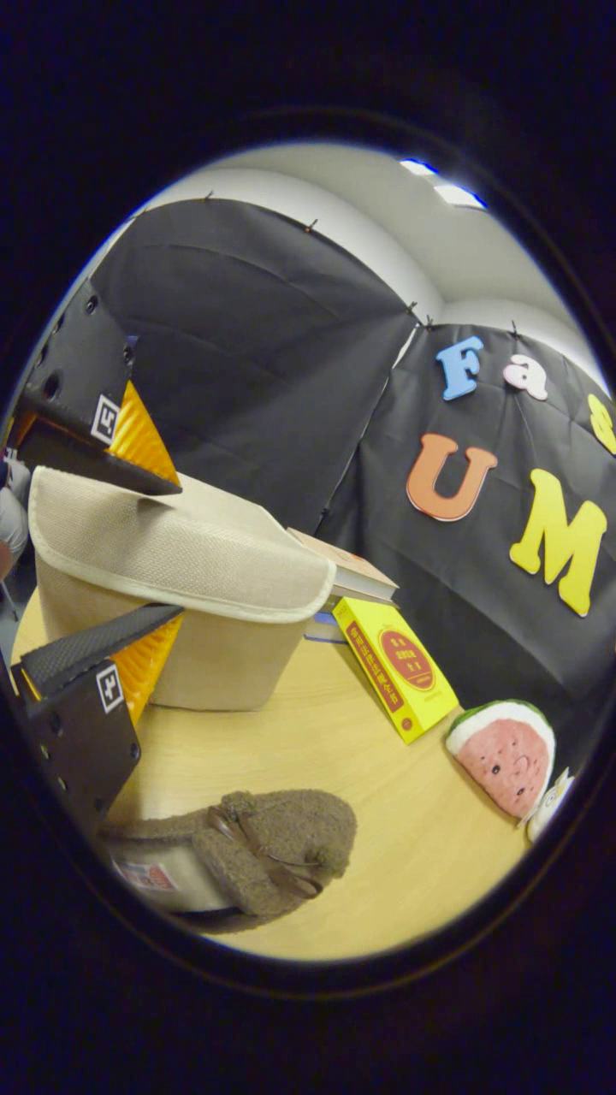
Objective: Open the storage box then place both shoes into the box .Put the left shoe in first, then the right shoe, with the right side of both shoes facing outward in a uniform manner.
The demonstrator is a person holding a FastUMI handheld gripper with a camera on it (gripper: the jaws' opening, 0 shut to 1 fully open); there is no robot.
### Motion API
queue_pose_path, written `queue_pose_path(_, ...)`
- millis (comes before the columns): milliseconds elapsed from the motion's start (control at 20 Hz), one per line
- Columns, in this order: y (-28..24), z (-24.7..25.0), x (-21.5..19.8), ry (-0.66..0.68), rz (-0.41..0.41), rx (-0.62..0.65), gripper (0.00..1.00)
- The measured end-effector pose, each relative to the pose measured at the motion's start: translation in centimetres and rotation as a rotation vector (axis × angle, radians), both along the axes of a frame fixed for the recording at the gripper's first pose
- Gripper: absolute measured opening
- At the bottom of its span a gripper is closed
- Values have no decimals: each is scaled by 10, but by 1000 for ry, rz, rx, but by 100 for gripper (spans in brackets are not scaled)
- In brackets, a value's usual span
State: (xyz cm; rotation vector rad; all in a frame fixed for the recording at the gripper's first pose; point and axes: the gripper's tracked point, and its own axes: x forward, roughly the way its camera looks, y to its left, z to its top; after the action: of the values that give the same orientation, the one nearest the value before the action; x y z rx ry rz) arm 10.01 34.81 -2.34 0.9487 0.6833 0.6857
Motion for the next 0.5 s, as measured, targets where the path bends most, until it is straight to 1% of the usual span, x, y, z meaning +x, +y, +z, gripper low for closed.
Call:
queue_pose_path(100, -5, 5, -1, -4, -7, 13, 71)
queue_pose_path(250, -12, 5, -3, -48, -17, -44, 61)
queue_pose_path(300, -7, 3, 7, -42, -35, -40, 58)
queue_pose_path(450, -13, 1, -6, -17, -5, -45, 48)
queue_pose_path(500, -41, 8, -14, -11, -54, -31, 48)
